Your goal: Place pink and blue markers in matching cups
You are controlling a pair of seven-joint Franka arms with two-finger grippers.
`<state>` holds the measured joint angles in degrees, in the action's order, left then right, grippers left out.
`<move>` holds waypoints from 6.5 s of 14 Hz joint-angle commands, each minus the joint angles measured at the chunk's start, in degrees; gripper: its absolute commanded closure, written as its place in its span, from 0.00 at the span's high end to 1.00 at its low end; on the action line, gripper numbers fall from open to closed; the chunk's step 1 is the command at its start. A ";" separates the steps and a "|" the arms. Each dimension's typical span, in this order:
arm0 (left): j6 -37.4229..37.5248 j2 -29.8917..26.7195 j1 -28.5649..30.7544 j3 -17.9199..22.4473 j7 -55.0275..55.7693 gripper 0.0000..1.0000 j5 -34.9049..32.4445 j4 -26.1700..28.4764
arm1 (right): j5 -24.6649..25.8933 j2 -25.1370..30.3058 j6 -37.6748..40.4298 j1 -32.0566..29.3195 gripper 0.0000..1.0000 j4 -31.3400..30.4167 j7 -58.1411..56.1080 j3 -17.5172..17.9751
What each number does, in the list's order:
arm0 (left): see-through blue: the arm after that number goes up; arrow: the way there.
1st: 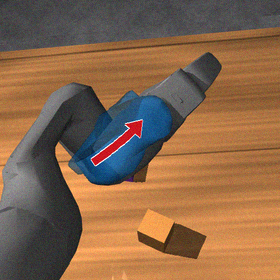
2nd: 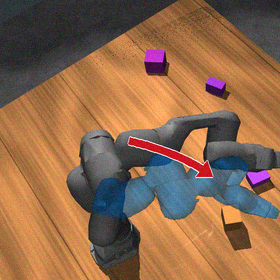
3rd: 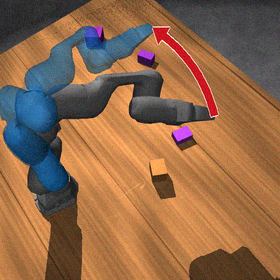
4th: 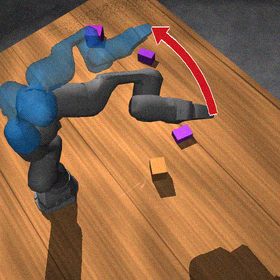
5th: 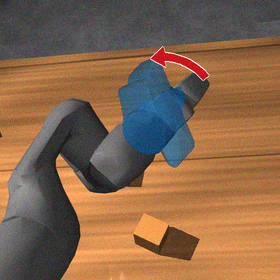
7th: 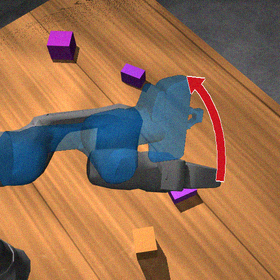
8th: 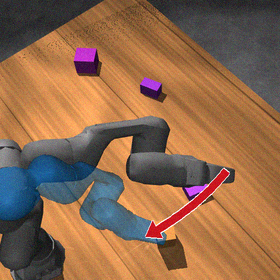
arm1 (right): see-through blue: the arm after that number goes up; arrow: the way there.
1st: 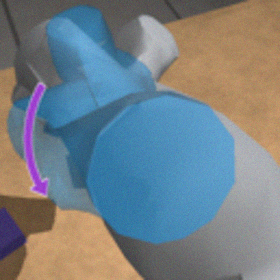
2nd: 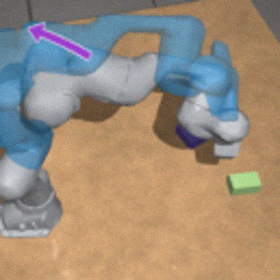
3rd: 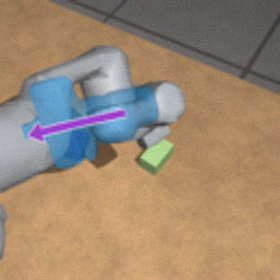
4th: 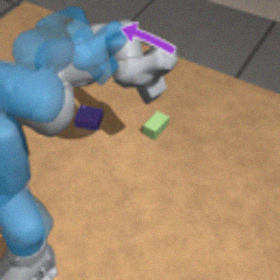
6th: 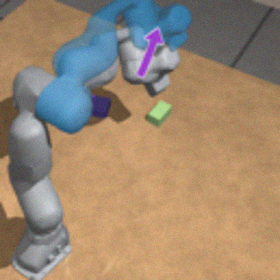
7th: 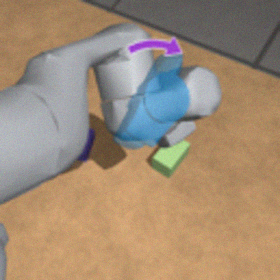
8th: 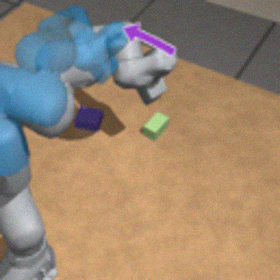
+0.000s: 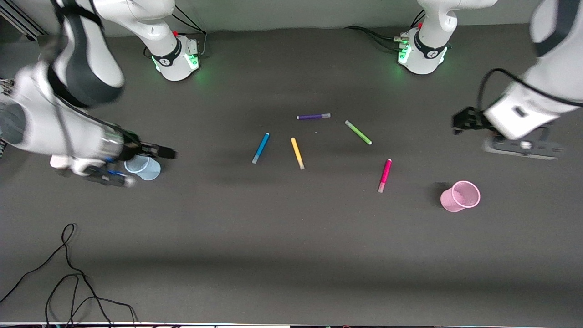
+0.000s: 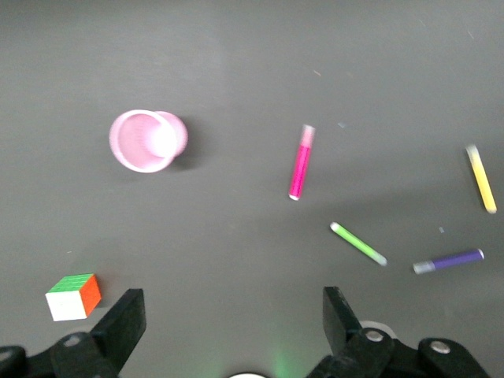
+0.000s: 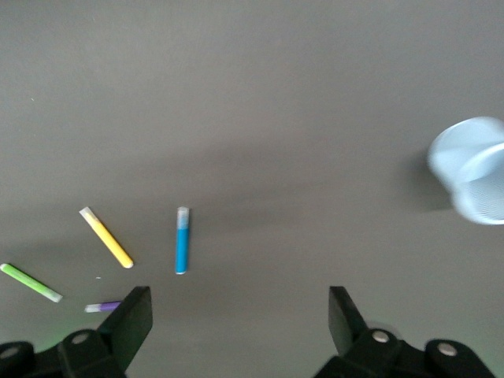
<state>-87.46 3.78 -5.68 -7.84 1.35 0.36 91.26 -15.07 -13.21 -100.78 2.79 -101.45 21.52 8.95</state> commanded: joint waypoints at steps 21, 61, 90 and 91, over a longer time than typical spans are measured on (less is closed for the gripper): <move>-47.51 14.59 -2.41 -4.02 -2.32 0.99 -3.62 33.09 | -10.77 -39.26 -2.23 9.60 0.35 15.15 21.46 5.02; 9.84 28.02 14.20 -2.35 -0.91 0.00 -8.45 -13.03 | 25.79 16.73 -40.89 -1.47 0.00 -35.22 4.15 -16.51; 12.69 23.59 17.27 -2.53 -0.29 1.00 -6.10 -17.98 | 13.66 19.81 7.17 -1.30 1.00 2.47 -15.80 -15.63; 9.71 19.29 17.45 -2.44 -0.29 1.00 -4.86 -14.57 | 13.66 19.81 7.70 -1.12 1.00 3.45 -15.80 -15.63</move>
<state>-73.97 32.59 10.37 -10.32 0.59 -7.46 69.91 -0.46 6.14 -95.32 1.20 -100.62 7.48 -6.68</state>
